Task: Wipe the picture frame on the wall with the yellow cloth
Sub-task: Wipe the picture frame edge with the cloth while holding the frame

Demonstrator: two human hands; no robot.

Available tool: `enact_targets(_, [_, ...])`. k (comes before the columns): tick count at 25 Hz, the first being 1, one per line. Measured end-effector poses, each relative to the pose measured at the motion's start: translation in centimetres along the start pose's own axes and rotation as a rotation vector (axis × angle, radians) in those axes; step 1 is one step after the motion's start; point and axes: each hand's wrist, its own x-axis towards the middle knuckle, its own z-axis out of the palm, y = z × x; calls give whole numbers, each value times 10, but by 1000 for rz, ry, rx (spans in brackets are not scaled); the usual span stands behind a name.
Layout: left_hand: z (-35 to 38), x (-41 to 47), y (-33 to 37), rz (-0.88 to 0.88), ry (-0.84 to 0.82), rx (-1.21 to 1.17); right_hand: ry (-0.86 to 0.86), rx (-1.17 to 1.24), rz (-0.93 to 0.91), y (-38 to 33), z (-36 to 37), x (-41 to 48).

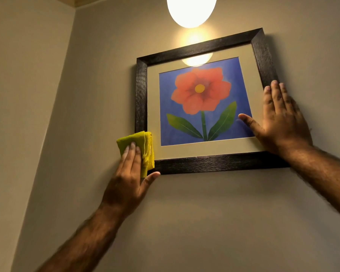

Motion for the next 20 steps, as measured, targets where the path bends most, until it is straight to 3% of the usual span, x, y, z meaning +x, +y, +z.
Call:
enact_targets(11, [-31, 222, -25, -156, -6, -68, 6, -17, -2, 0, -3, -2])
enact_targets(15, [-28, 221, -24, -164, 36, -119, 8, -19, -10, 0, -3, -2])
enact_targets(20, [-15, 155, -14, -118, 46, -97, 13, -11, -13, 0, -3, -2])
